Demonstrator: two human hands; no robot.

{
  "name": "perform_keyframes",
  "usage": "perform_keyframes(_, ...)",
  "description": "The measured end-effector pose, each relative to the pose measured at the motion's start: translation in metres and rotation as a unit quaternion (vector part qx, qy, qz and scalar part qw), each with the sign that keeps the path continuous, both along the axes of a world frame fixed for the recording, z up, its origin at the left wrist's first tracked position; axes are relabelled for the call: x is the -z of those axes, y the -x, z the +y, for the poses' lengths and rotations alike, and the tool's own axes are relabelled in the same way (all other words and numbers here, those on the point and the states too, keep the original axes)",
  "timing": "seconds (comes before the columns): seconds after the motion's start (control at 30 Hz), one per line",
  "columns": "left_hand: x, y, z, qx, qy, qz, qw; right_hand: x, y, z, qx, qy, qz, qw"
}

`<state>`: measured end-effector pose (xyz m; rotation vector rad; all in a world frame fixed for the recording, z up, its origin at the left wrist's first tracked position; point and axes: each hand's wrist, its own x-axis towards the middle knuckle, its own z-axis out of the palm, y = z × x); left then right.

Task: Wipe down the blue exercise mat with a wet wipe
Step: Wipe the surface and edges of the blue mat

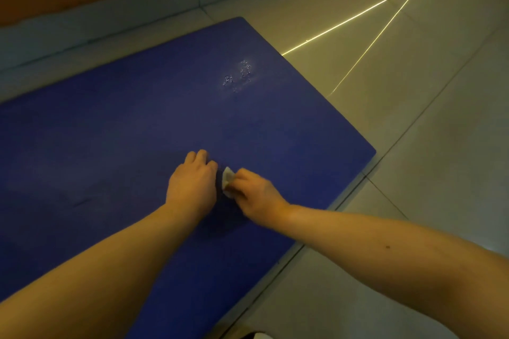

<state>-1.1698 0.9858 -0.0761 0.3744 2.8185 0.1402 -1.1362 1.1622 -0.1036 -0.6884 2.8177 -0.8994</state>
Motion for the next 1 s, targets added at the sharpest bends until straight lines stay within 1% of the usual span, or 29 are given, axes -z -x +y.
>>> perform_keyframes(0.03, 0.0, -0.001, -0.002, -0.011, 0.01, 0.003, 1.0, 0.002, 0.012, 0.009, -0.008, -0.013, 0.018, 1.0)
perform_keyframes(0.07, -0.001, 0.001, -0.01, -0.026, 0.023, 0.0, 0.999, 0.005, 0.032, 0.015, 0.007, -0.022, 0.039, 0.999)
perform_keyframes(0.13, -0.001, 0.002, -0.016, -0.039, 0.038, -0.021, 0.998, 0.001, 0.076, 0.038, 0.123, -0.058, 0.046, 0.99)
perform_keyframes(0.2, -0.002, 0.005, -0.024, -0.048, 0.037, -0.042, 0.997, -0.004, 0.113, 0.055, 0.263, -0.1, -0.011, 0.959)
perform_keyframes(0.23, -0.001, 0.005, -0.025, -0.051, 0.034, -0.051, 0.997, -0.006, 0.124, 0.058, 0.316, -0.111, -0.035, 0.942)
perform_keyframes(0.3, -0.001, 0.007, -0.024, -0.056, 0.033, -0.064, 0.996, -0.009, 0.132, 0.044, 0.368, -0.092, -0.051, 0.924)
perform_keyframes(0.37, -0.001, 0.007, -0.022, -0.058, 0.044, -0.068, 0.995, -0.009, 0.121, 0.015, 0.359, -0.043, -0.057, 0.931)
perform_keyframes(0.4, -0.001, 0.008, -0.021, -0.06, 0.049, -0.068, 0.995, -0.007, 0.11, -0.002, 0.33, -0.018, -0.062, 0.942)
perform_keyframes(0.47, -0.002, 0.009, -0.02, -0.063, 0.052, -0.059, 0.995, -0.002, 0.083, -0.034, 0.232, 0.019, -0.072, 0.97)
perform_keyframes(0.53, -0.001, 0.009, -0.021, -0.062, 0.047, -0.049, 0.996, 0.002, 0.057, -0.058, 0.124, 0.021, -0.072, 0.989)
perform_keyframes(0.57, -0.001, 0.008, -0.022, -0.062, 0.04, -0.045, 0.996, 0.003, 0.05, -0.064, 0.086, 0.016, -0.07, 0.994)
perform_keyframes(0.63, -0.002, 0.006, -0.025, -0.057, 0.029, -0.044, 0.997, 0.002, 0.051, -0.064, 0.05, 0.009, -0.063, 0.997)
perform_keyframes(0.7, -0.002, 0.003, -0.026, -0.042, 0.033, -0.048, 0.997, 0.002, 0.065, -0.053, 0.038, -0.008, -0.071, 0.997)
perform_keyframes(0.77, 0.0, -0.001, -0.028, -0.033, 0.038, -0.057, 0.997, 0.0, 0.092, -0.035, 0.096, -0.036, -0.065, 0.993)
perform_keyframes(0.8, 0.0, -0.002, -0.029, -0.029, 0.036, -0.06, 0.997, -0.001, 0.11, -0.022, 0.151, -0.044, -0.053, 0.986)
perform_keyframes(0.83, 0.001, -0.003, -0.03, -0.026, 0.032, -0.06, 0.997, -0.003, 0.128, -0.007, 0.213, -0.052, -0.045, 0.975)
perform_keyframes(0.9, 0.001, -0.005, -0.034, -0.02, 0.023, -0.06, 0.998, -0.007, 0.155, 0.021, 0.326, -0.087, -0.065, 0.939)
perform_keyframes(0.93, 0.001, -0.005, -0.036, -0.018, 0.017, -0.06, 0.998, -0.009, 0.163, 0.027, 0.365, -0.094, -0.078, 0.923)
perform_keyframes(1.0, 0.0, -0.005, -0.041, -0.018, 0.011, -0.056, 0.998, -0.006, 0.164, 0.018, 0.39, -0.083, -0.083, 0.913)
